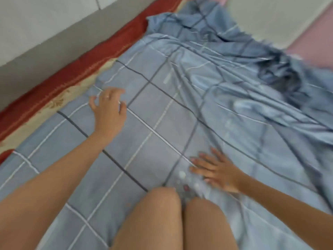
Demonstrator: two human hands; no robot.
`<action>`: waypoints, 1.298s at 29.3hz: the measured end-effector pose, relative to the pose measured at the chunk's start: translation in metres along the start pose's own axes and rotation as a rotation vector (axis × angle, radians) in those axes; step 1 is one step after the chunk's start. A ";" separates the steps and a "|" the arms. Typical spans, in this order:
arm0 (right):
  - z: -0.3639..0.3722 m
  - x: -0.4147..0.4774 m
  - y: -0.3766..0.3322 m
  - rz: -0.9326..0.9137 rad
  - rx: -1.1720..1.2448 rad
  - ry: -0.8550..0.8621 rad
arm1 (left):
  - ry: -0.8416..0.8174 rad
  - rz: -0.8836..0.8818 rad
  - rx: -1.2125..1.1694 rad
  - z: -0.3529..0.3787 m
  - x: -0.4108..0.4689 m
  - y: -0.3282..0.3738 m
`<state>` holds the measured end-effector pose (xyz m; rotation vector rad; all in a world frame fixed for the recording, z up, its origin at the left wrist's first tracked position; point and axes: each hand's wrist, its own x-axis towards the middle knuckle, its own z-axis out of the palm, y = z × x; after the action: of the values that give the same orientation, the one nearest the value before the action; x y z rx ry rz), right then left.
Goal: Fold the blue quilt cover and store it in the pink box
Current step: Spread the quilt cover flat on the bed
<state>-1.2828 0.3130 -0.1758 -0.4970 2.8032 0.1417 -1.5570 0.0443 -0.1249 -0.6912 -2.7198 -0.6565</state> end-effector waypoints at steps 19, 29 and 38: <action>0.024 -0.299 -0.001 1.768 0.741 0.043 | -0.882 0.492 -0.396 -0.009 -0.165 0.323; 0.030 -0.336 0.045 2.047 0.978 0.604 | -1.292 0.465 0.134 0.038 -0.242 0.335; 0.044 -0.304 0.000 1.726 1.150 0.773 | -1.433 0.578 0.242 0.063 -0.260 0.324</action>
<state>-0.9983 0.4172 -0.1272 2.3498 2.2457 -1.3766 -1.1802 0.2285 -0.1530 -2.4232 -3.1626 0.5758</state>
